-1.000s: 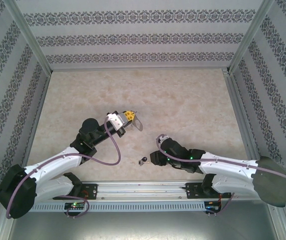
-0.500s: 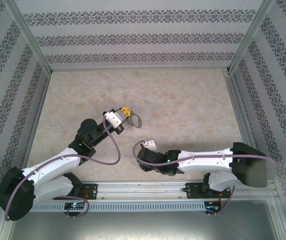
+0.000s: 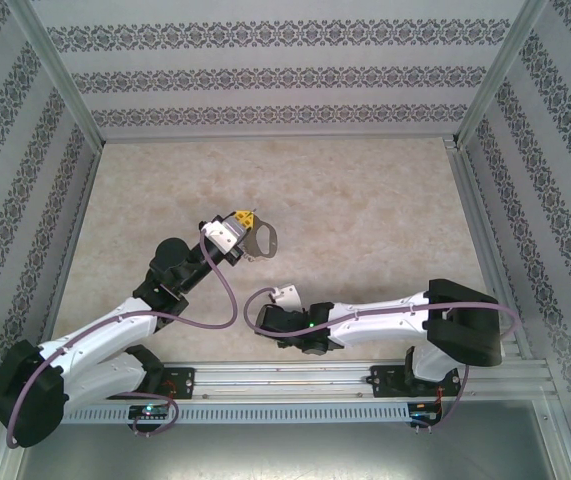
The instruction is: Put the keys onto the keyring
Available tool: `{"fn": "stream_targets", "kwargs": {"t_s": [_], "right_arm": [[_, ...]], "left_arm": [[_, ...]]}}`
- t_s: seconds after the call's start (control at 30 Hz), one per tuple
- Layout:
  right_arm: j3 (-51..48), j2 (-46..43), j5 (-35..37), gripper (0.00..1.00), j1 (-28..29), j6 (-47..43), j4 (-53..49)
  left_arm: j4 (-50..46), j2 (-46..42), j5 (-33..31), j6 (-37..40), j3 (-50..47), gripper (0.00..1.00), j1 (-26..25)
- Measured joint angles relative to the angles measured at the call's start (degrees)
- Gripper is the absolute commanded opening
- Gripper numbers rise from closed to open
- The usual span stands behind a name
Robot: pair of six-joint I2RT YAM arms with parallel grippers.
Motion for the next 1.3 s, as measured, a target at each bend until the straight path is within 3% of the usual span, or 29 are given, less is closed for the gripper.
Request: {"fn": "stream_targets", "kwargs": {"t_s": [0.5,0.83,1.3], "right_arm": [[0.74,2.71,-1.33,0.25,-0.13,-0.04,1.97],[0.81,2.84,-1.73,0.31,-0.09,-0.04,2.36],[2.64,4.5,-1.62,0.3,0.02,-0.02,1.29]], "left_arm": [[0.0,0.02,0.07,-0.02,0.0,0.0,0.0],[0.0,0.02,0.22,-0.02,0.0,0.0,0.0],[0.02,0.7,0.44,-0.02,0.0,0.0,0.11]]}}
